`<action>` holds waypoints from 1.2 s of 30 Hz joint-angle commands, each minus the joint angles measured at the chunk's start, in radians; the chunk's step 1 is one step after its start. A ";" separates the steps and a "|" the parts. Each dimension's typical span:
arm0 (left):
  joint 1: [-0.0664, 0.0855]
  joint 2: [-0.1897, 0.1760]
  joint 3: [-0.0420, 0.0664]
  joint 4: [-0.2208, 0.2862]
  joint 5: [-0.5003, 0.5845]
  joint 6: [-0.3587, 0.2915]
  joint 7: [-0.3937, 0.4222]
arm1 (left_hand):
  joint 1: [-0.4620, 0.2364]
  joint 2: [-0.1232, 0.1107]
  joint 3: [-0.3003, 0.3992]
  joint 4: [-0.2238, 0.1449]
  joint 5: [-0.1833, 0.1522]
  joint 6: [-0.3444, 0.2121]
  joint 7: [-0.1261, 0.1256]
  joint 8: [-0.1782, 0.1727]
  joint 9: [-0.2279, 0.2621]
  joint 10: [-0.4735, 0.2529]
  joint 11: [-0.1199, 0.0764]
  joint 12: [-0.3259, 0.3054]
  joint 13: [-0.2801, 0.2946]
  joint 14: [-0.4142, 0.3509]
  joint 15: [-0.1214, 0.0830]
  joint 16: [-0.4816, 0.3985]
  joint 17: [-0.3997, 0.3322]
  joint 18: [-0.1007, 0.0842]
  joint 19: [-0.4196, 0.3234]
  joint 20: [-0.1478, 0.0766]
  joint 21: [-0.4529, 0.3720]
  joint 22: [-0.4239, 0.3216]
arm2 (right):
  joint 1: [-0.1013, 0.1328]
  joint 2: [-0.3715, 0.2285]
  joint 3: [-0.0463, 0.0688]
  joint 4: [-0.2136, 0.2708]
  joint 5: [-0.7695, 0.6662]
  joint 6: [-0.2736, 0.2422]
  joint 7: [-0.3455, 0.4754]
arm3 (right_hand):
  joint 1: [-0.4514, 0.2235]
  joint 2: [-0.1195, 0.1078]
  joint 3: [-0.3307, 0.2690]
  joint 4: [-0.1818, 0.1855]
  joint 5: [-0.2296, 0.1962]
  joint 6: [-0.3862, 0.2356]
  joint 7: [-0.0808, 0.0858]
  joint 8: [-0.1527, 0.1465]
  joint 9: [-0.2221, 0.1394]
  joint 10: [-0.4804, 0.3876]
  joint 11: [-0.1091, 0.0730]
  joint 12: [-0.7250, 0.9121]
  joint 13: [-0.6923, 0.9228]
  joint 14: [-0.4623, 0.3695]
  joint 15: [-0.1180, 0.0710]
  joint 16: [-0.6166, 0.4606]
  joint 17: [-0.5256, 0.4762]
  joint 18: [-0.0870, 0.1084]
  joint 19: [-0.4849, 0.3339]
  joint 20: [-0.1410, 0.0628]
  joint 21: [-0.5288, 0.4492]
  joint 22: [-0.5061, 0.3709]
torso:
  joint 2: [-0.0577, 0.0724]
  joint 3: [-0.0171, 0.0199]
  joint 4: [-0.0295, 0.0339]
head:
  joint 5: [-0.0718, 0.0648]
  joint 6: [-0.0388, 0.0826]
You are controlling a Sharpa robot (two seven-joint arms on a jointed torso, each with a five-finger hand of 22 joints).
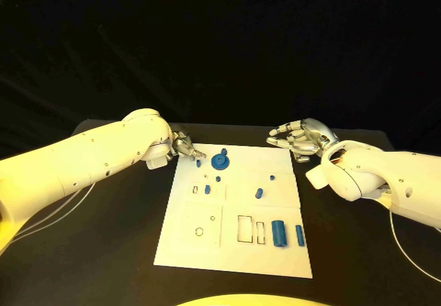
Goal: Assemble the parts on the task board
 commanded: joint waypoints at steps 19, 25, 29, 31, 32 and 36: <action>0.000 0.035 -0.006 -0.052 0.002 0.041 0.027 | 0.021 0.015 -0.005 -0.003 0.004 0.002 0.000 -0.007 -0.007 -0.006 0.000 -0.001 0.000 0.090 0.005 -0.001 0.206 -0.005 -0.009 0.003 -0.004 -0.001 | 0.000 0.005 0.000 -0.001 -0.008 0.006 0.012 | -0.014 0.001 -0.002 0.004 0.007 0.004 -0.001 0.007 -0.001 -0.002 -0.004 0.000 -0.001 0.067 -0.002 -0.006 0.098 0.012 -0.006 -0.001 -0.002 0.047 | 0.000 -0.0007 -0.0001 | 0.001 -0.005; 0.000 0.039 -0.010 -0.058 0.003 0.048 0.028 | 0.032 0.018 -0.005 -0.003 0.006 0.006 0.000 -0.007 -0.009 -0.005 -0.001 0.001 0.002 0.090 0.005 0.000 0.208 -0.005 -0.008 0.003 -0.004 0.001 | -0.001 0.005 0.000 -0.002 -0.008 0.007 0.012 | -0.014 0.001 -0.002 0.004 0.007 0.004 -0.001 0.007 -0.001 -0.002 -0.004 0.000 -0.001 0.067 -0.002 -0.006 0.098 0.012 -0.006 -0.001 -0.002 0.047 | 0.000 -0.0004 -0.0002 | 0.002 -0.005; 0.000 0.039 -0.012 -0.060 0.004 0.054 0.028 | 0.040 0.018 -0.004 -0.004 0.006 0.009 -0.001 -0.007 -0.010 -0.005 -0.001 0.002 0.002 0.091 0.005 0.000 0.208 -0.005 -0.009 0.003 -0.004 0.001 | -0.001 0.006 0.000 -0.002 -0.008 0.008 0.012 | -0.014 0.001 -0.002 0.004 0.007 0.004 -0.001 0.007 -0.001 -0.002 -0.004 0.000 -0.001 0.067 -0.002 -0.006 0.098 0.012 -0.006 -0.001 -0.002 0.047 | 0.000 -0.0002 0.0000 | 0.002 -0.006; 0.000 0.040 -0.013 -0.061 0.004 0.057 0.029 | 0.047 0.019 -0.003 -0.004 0.007 0.011 -0.001 -0.007 -0.011 -0.005 -0.001 0.002 0.002 0.091 0.005 0.001 0.209 -0.005 -0.008 0.003 -0.004 0.002 | -0.001 0.006 0.000 -0.003 -0.008 0.008 0.012 | -0.014 0.001 -0.002 0.004 0.007 0.004 -0.001 0.007 -0.001 -0.002 -0.004 0.000 -0.001 0.067 -0.002 -0.006 0.098 0.012 -0.006 -0.001 -0.002 0.047 | 0.000 -0.0001 0.0004 | 0.002 -0.006; 0.000 0.040 -0.013 -0.061 0.005 0.058 0.029 | 0.051 0.020 -0.003 -0.004 0.007 0.012 -0.002 -0.007 -0.012 -0.005 -0.002 0.003 0.003 0.091 0.005 0.001 0.209 -0.005 -0.008 0.003 -0.004 0.002 | -0.001 0.006 0.000 -0.003 -0.008 0.008 0.012 | -0.014 0.001 -0.002 0.004 0.007 0.004 -0.001 0.007 -0.001 -0.002 -0.004 0.000 -0.001 0.067 -0.002 -0.006 0.098 0.012 -0.006 -0.001 -0.002 0.047 | 0.000 -0.0003 0.0002 | 0.002 -0.006; -0.001 0.040 -0.014 -0.061 0.009 0.063 0.031 | 0.073 0.021 0.000 -0.005 0.008 0.014 -0.003 -0.008 -0.015 -0.005 -0.002 0.003 0.002 0.091 0.004 0.001 0.209 -0.004 -0.009 0.003 -0.005 0.001 | -0.001 0.007 0.000 -0.003 -0.008 0.009 0.013 | -0.014 0.001 -0.002 0.004 0.007 0.004 -0.001 0.007 -0.001 -0.002 -0.004 0.000 -0.001 0.067 -0.002 -0.006 0.098 0.012 -0.006 -0.001 -0.002 0.047 | 0.000 -0.0005 0.0002 | 0.002 -0.005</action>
